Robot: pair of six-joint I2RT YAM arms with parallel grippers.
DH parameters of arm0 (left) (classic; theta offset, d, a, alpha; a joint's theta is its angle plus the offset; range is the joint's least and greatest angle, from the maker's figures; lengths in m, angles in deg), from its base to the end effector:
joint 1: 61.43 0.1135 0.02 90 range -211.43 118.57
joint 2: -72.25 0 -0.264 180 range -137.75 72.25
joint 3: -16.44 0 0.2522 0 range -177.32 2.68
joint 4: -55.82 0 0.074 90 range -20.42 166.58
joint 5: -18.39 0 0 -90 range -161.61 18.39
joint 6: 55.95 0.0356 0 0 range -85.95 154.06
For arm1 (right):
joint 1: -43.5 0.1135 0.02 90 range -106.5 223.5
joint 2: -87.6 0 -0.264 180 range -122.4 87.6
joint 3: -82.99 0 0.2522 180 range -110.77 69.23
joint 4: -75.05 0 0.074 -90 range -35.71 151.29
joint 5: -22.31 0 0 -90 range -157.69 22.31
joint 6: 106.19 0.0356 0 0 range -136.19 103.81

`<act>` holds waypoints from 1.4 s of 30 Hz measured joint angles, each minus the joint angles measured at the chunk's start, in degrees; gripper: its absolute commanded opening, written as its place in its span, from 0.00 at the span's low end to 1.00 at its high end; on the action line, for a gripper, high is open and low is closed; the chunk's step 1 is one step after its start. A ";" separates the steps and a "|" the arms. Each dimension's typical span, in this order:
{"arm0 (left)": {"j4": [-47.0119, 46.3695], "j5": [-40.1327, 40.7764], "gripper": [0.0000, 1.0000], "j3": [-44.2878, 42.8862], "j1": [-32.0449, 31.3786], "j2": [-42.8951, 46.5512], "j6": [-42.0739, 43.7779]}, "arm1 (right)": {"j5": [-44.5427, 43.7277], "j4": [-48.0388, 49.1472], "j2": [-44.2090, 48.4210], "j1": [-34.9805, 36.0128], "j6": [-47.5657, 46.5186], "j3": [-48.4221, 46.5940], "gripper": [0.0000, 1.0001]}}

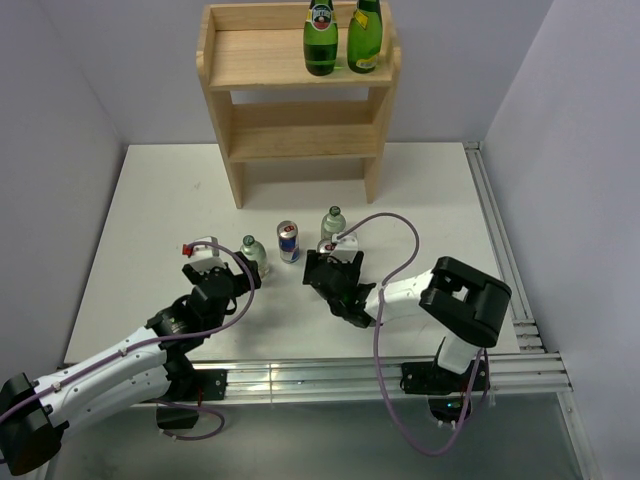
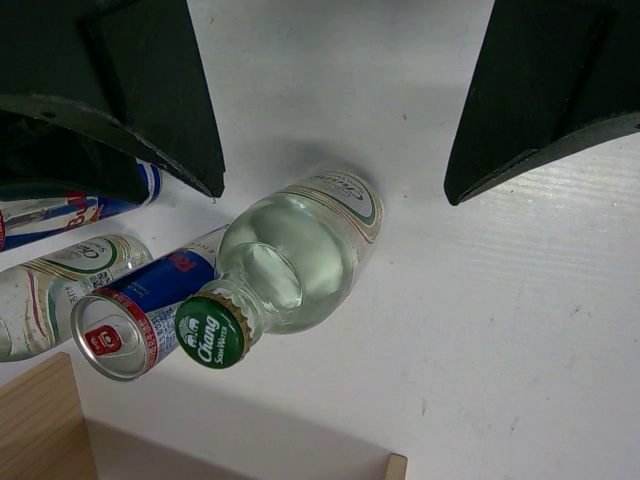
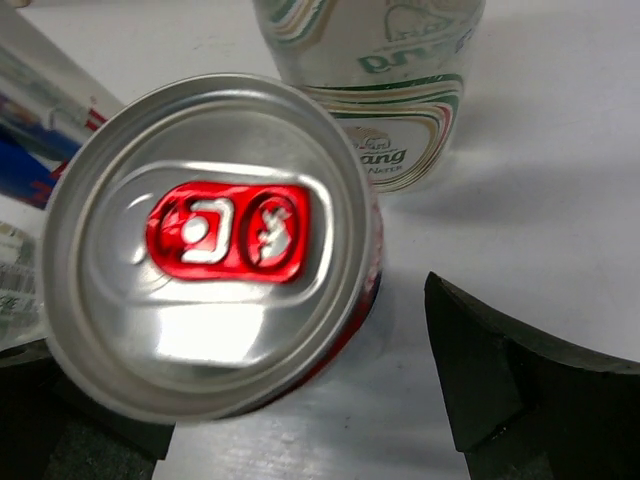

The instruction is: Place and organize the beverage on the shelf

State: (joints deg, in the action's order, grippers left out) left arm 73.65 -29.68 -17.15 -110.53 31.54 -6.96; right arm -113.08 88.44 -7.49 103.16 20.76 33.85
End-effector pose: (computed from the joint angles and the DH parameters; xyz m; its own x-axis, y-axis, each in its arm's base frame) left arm 0.1236 -0.1063 0.2120 -0.3171 -0.3795 -0.8691 -0.0562 0.9223 -0.3823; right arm 0.1745 0.2480 0.1419 -0.3994 0.1533 -0.9039 -0.0787 0.9765 0.2005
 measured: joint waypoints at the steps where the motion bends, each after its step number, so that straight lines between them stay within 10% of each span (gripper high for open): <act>1: 0.00 0.00 0.99 0.00 0.00 0.00 0.00 | 0.00 0.39 -0.39 -0.39 -0.33 -0.07 0.95; 9: -0.02 -0.02 0.99 0.00 0.00 -0.20 0.04 | -0.02 3.41 -3.56 -1.73 -2.43 -1.22 0.83; 19: -0.04 -0.04 0.99 0.00 0.00 -0.94 0.09 | -0.50 6.71 -5.42 -3.45 -3.37 -1.88 0.06; 42: -0.17 -0.02 0.99 0.00 -0.02 -1.38 0.11 | -9.73 -20.48 24.11 7.69 -1.73 -8.59 0.00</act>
State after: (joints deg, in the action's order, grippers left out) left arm 73.48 -29.70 -17.15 -110.55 30.16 -6.85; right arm -122.80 67.96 16.62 110.85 19.03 25.26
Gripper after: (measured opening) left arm 0.993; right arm 0.628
